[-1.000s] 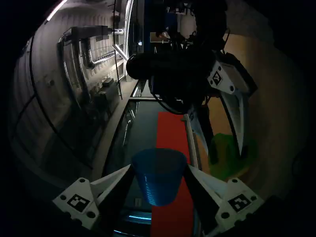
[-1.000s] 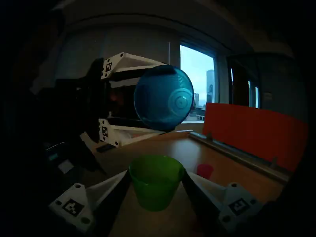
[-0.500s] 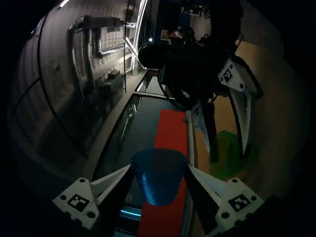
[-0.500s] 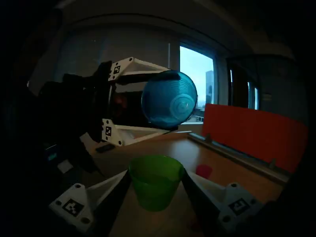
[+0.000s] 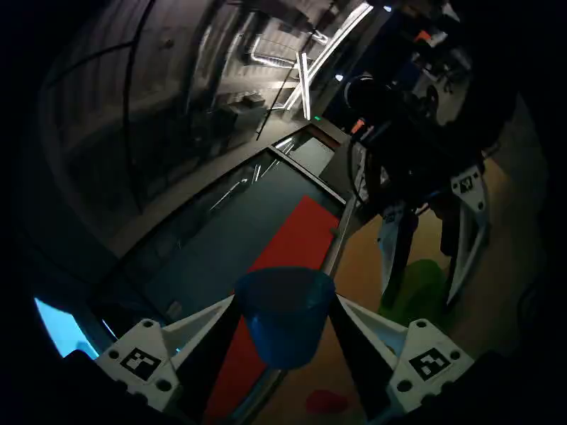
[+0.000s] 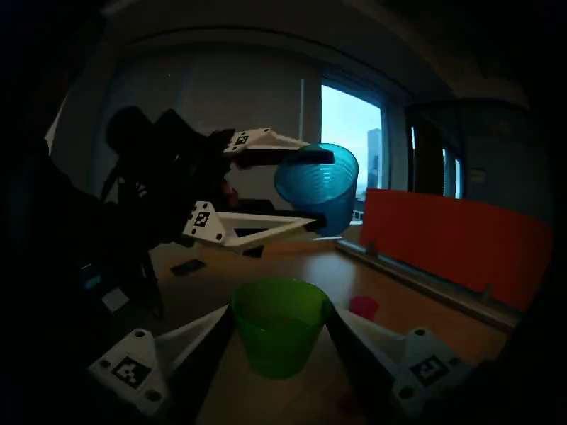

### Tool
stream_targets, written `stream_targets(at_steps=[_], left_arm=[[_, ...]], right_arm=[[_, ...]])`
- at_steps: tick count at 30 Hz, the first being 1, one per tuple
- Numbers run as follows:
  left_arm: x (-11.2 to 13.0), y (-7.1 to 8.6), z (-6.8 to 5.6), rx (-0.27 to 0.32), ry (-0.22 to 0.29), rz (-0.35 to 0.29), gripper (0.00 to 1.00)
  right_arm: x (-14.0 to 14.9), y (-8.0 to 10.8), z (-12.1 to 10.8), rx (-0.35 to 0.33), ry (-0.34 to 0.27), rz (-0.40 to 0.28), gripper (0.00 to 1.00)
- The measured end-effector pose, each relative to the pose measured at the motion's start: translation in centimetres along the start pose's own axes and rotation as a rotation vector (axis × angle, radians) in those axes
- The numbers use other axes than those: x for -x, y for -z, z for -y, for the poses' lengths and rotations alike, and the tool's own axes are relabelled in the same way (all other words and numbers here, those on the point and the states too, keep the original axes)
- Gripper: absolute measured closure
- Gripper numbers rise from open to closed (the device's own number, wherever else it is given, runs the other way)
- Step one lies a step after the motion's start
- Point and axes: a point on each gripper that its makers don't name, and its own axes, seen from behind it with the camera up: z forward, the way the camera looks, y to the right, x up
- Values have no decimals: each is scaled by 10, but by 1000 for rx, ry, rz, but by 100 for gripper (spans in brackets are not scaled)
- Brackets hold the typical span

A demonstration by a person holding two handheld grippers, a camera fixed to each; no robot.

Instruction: Pour water

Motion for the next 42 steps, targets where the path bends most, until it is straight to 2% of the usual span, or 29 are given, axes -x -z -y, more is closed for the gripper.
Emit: stream_targets(at_steps=[4, 9, 18, 22, 27, 30, 36, 42], left_arm=[[4, 0, 7, -11, 169, -2, 15], [4, 2, 9, -8, 340, -4, 15], [21, -1, 5, 3, 567, 59, 15], [29, -2, 6, -6, 646, 67, 15], [36, 0, 6, -11, 718, 76, 15], [36, 1, 11, -16, 726, 73, 15], [36, 4, 19, -29, 712, 77, 15], [46, 6, 11, -7, 747, 108, 15]], right_arm=[[0, 2, -1, 4, 1, 1, 9], [-1, 4, -3, 9, 1, -4, 9], [-1, 5, -3, 15, 2, -6, 9], [-3, 6, -3, 17, 3, -10, 9], [-5, 7, -3, 19, 6, -11, 9], [-6, 7, -4, 22, 8, -11, 9], [-7, 8, -5, 24, 9, -12, 9], [-6, 7, -5, 27, 8, -6, 9]])
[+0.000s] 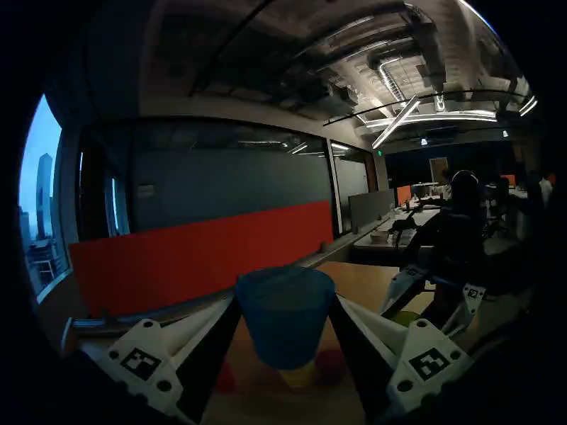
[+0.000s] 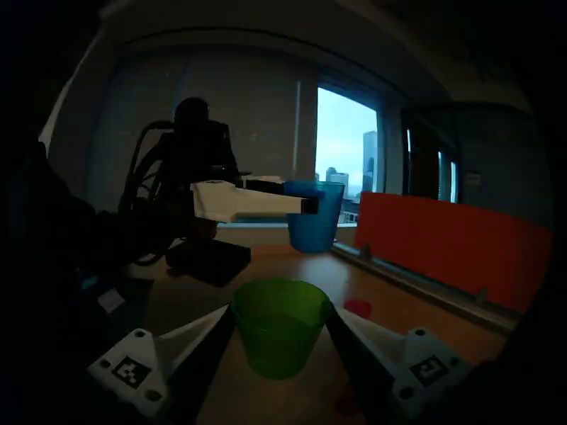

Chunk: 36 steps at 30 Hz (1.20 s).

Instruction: Pour water

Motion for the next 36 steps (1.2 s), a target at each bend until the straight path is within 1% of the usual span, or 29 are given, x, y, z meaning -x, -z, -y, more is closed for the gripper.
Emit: stream_targets(at_steps=[6, 9, 15, 21, 27, 36], left_arm=[[14, 3, 4, -4, -1, 35, 15], [24, 5, 5, -6, 0, 58, 15], [58, 8, 12, -15, 9, 137, 15], [94, 6, 14, -13, 16, 216, 15], [121, 3, 11, 3, 5, 272, 14], [156, -3, 2, 42, -20, 351, 14]], right_arm=[[2, 2, -1, 0, 1, 16, 9], [4, 3, -2, -2, -3, 26, 9], [16, 3, -5, -7, -22, 65, 9], [35, 2, -5, -20, -42, 119, 9], [49, 0, -5, -36, -45, 173, 9], [68, -4, -10, -57, -55, 239, 9]])
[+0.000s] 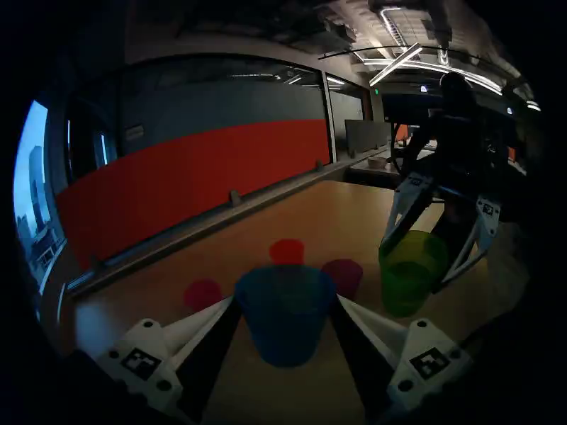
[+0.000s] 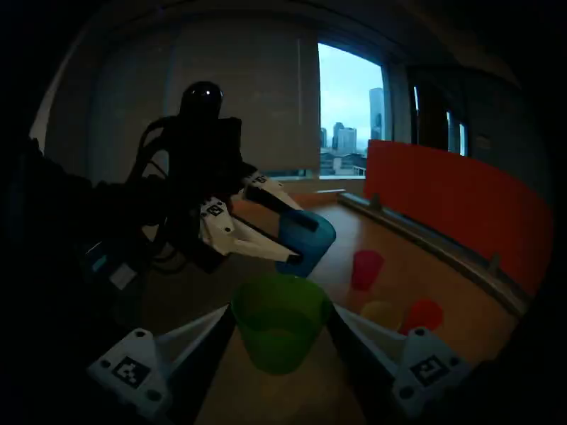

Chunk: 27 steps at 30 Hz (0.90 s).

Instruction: Pour water

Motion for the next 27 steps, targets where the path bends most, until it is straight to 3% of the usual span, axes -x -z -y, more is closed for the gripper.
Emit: stream_targets(at_steps=[18, 27], left_arm=[[52, -31, -17, 74, -74, 146, 14], [69, -49, -19, 96, -94, 193, 14]], right_arm=[[44, -20, -9, -38, 13, 150, 9], [68, -30, -16, -46, 31, 225, 9]])
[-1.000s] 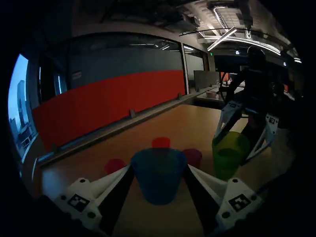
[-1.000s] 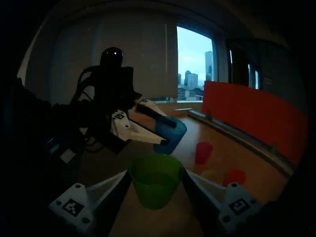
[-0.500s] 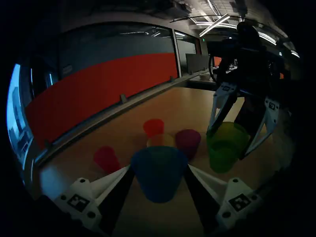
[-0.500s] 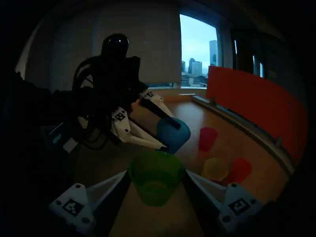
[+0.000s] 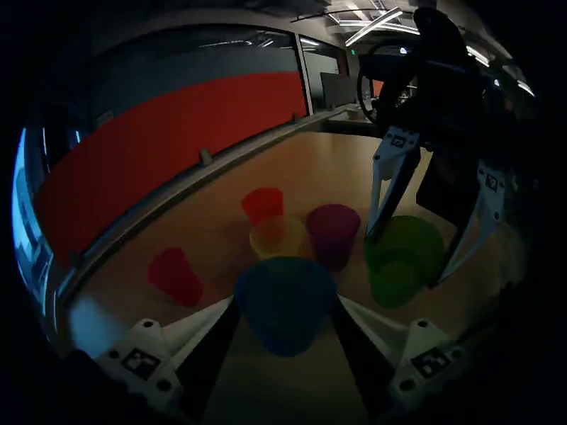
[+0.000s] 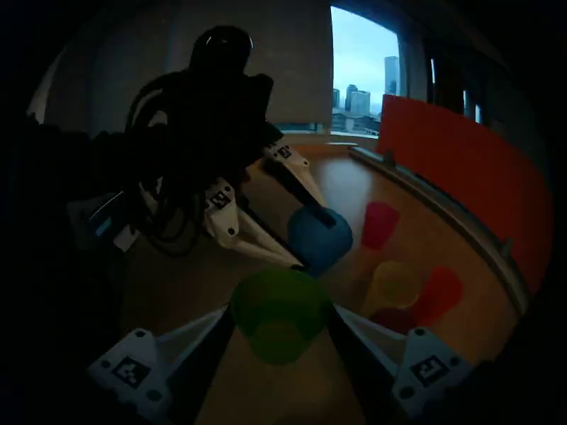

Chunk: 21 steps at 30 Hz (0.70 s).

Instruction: Pour water

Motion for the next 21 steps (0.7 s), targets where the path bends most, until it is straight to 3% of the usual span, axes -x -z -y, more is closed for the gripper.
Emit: stream_targets(at_steps=[10, 21], left_arm=[[11, -19, -4, 24, -2, 29, 14], [23, -30, -5, 27, 5, 42, 14]], right_arm=[[20, -14, -4, -6, 15, 68, 9], [34, -25, -6, -5, 31, 111, 9]])
